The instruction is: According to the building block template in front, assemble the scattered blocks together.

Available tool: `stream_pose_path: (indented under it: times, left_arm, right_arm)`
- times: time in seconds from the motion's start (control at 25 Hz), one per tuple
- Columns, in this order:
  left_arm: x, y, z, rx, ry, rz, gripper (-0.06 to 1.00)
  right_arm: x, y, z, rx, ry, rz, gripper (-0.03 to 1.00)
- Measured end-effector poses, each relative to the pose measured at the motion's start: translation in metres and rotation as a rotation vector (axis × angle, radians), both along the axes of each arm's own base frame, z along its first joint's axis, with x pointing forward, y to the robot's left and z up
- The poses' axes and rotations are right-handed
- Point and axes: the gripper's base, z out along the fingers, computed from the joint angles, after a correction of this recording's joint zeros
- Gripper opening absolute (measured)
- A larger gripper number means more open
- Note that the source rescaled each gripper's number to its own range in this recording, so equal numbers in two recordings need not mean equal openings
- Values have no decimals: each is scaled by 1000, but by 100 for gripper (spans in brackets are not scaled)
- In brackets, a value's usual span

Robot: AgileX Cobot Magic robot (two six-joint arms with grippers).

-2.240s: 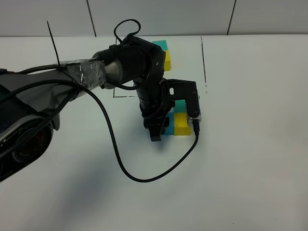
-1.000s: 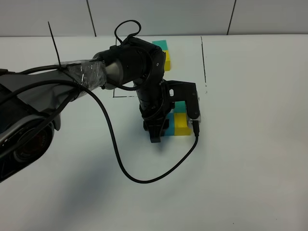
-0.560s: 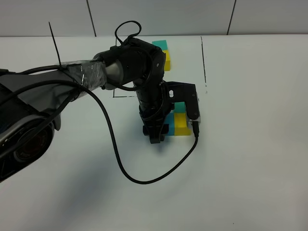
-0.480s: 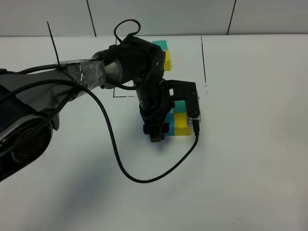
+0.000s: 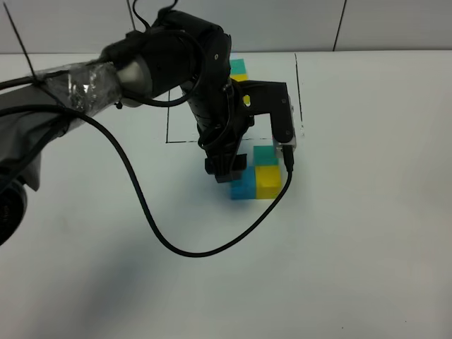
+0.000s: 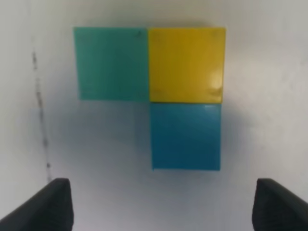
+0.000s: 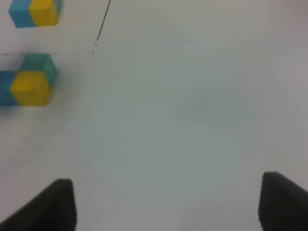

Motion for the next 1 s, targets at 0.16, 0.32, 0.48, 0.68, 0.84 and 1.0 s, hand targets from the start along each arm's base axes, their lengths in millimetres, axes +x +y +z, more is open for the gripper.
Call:
stream_pose_path:
  times: [0.16, 0.32, 0.48, 0.68, 0.84, 1.0]
  left_arm:
    - [2, 11, 31, 20, -118, 76, 87]
    - [7, 29, 56, 24, -191, 174, 87]
    - [18, 61, 71, 19, -190, 308, 87]
    - [34, 120, 88, 22, -169, 531, 87]
    - [41, 177, 106, 21, -169, 717, 87]
    - [36, 230, 127, -9, -161, 877, 87]
  right_arm:
    - [0, 0, 0, 0, 0, 0, 58]
    - [0, 0, 0, 0, 0, 0, 58]
    - [0, 0, 0, 0, 0, 0, 58]
    - [0, 0, 0, 0, 0, 0, 58]
    - [0, 0, 0, 0, 0, 0, 58]
    - [0, 0, 0, 0, 0, 0, 58]
